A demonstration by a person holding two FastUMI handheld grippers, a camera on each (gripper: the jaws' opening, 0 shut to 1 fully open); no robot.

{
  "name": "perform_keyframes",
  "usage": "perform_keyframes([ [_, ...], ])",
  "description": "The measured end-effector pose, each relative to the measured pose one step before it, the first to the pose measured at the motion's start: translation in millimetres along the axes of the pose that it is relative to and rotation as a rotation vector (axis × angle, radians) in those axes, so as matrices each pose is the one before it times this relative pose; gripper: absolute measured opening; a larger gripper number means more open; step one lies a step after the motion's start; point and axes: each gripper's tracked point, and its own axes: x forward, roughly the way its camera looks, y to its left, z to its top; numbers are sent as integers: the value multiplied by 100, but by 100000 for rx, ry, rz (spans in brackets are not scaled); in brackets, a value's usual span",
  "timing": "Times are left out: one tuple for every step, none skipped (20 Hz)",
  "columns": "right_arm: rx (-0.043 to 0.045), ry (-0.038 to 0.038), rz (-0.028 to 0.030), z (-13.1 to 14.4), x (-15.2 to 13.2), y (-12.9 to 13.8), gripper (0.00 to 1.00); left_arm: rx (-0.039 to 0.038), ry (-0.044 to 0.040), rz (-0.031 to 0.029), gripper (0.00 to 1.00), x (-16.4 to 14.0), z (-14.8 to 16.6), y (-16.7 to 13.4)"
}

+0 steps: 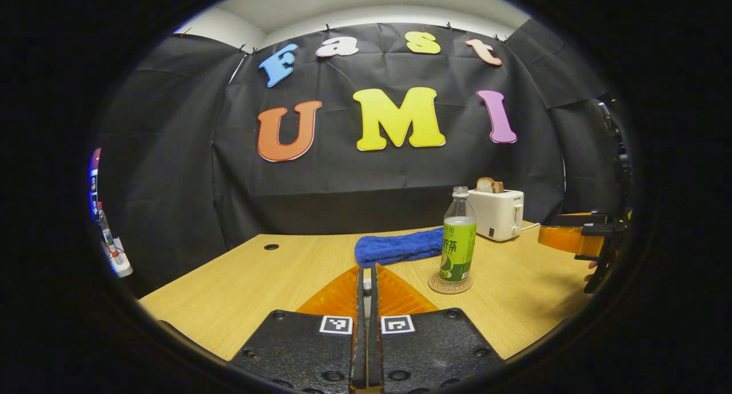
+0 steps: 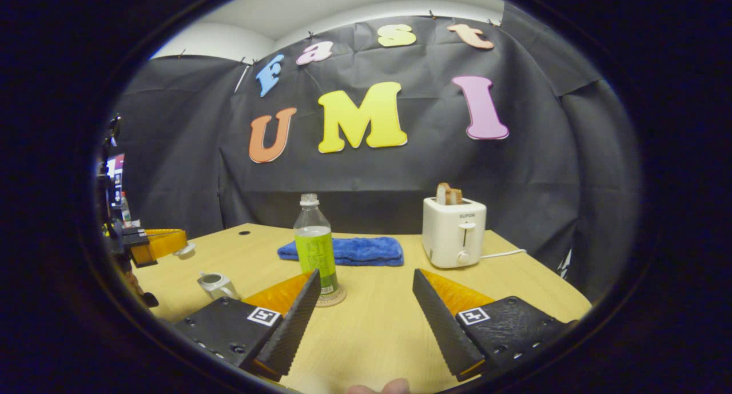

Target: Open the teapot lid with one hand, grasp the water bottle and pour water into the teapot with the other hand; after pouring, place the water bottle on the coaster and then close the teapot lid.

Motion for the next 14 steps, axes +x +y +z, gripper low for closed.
perform_keyframes([
  [-1629,-1088,-1477,-123,-968,-663,97,930,-91,474,4,395,-184,-272],
  [-1253,-612,-1064,-243,-826,-499,96,699,586,553,4,402,-455,-129],
  [-363,-187,-772,-114,-740,-410,96,-405,744,431,4,302,-425,-132],
  [252,-23,-286,-259,-555,-283,96,-1058,601,-11,5,222,-283,-184],
  [513,175,-285,-295,-491,-278,96,-826,601,154,4,305,-328,-101],
  [274,137,-191,-190,-342,-219,96,-191,866,666,5,334,-380,77],
  [259,229,-142,-183,-104,-90,96,259,1067,701,5,245,-427,110],
  [311,435,50,-263,-89,-83,96,212,1005,555,5,243,-452,106],
  [565,472,215,-241,-40,-25,96,-35,993,219,5,177,-335,-63],
  [452,484,211,-213,-8,-4,96,-39,847,170,5,194,-381,39],
  [332,347,72,-135,113,31,96,87,483,5,5,62,-269,-72],
  [197,181,66,-110,-71,-71,94,-99,460,204,5,51,-190,2],
  [-89,114,-37,-117,-6,-29,96,-145,366,73,5,95,-281,45],
  [-218,107,20,-124,21,31,96,-300,284,143,5,157,-171,-39],
])
